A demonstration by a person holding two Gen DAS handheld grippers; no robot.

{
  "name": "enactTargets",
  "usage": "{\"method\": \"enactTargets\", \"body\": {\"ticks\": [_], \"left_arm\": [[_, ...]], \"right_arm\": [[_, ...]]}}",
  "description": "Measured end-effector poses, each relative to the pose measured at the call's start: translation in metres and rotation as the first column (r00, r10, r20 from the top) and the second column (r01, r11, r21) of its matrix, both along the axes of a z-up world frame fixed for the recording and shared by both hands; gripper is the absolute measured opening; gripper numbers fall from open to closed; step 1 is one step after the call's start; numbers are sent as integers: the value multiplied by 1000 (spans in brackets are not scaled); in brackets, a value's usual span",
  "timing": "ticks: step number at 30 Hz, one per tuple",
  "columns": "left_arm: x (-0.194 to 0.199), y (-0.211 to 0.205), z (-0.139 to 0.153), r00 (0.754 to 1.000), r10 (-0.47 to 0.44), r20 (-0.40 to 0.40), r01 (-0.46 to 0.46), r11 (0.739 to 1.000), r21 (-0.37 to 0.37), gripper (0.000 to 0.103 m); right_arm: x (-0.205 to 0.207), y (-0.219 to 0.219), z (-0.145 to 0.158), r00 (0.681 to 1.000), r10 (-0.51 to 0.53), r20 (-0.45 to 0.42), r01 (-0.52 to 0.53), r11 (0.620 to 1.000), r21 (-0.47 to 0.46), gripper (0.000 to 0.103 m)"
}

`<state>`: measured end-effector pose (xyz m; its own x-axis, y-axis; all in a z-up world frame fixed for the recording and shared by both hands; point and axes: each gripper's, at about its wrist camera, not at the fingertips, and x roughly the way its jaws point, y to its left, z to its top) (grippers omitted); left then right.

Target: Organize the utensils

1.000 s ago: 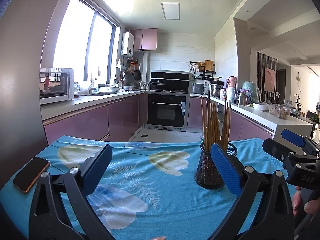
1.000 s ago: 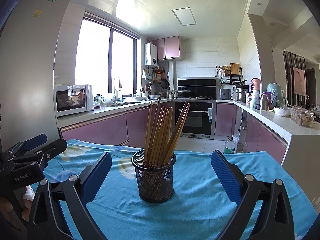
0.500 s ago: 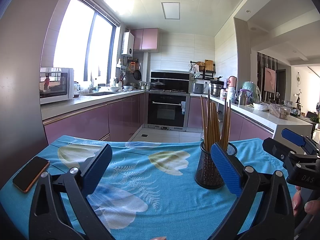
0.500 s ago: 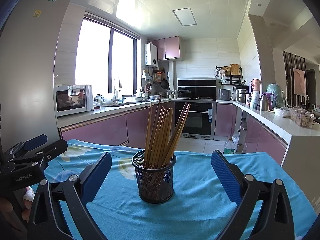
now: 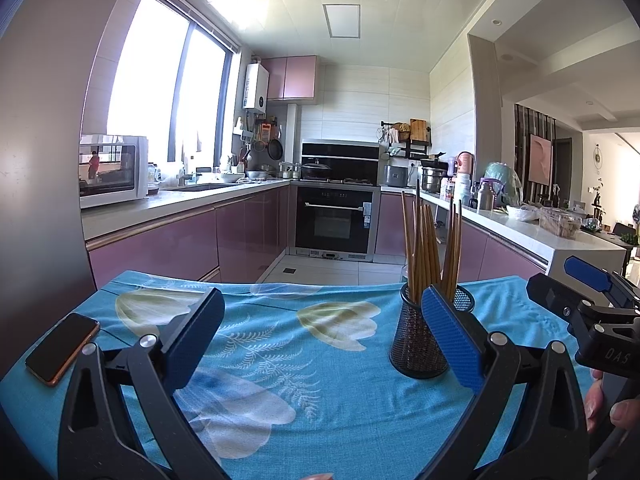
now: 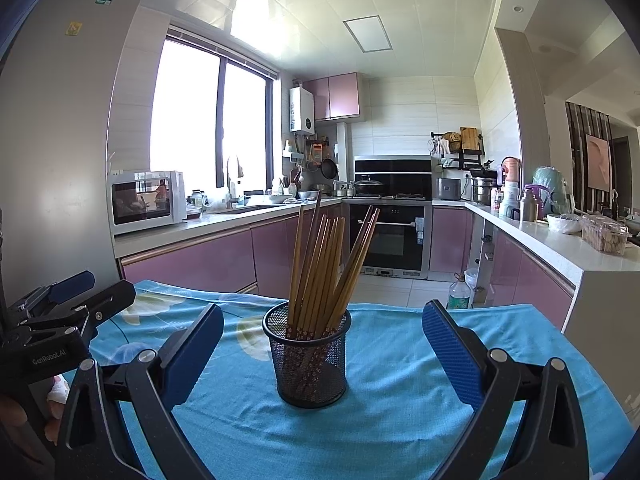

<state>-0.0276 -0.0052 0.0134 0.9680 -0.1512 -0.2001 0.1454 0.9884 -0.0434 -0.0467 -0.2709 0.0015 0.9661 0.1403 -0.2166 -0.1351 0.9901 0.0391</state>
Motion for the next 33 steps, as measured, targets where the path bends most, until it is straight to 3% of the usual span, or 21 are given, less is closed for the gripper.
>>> {"method": "enactTargets", "body": {"ticks": [33], "left_arm": [[0,-3,-1,1000,-1,-4,1,1000,2,97]], "right_arm": [[1,0,-1,1000,0,-2,0,1000,3,96]]}}
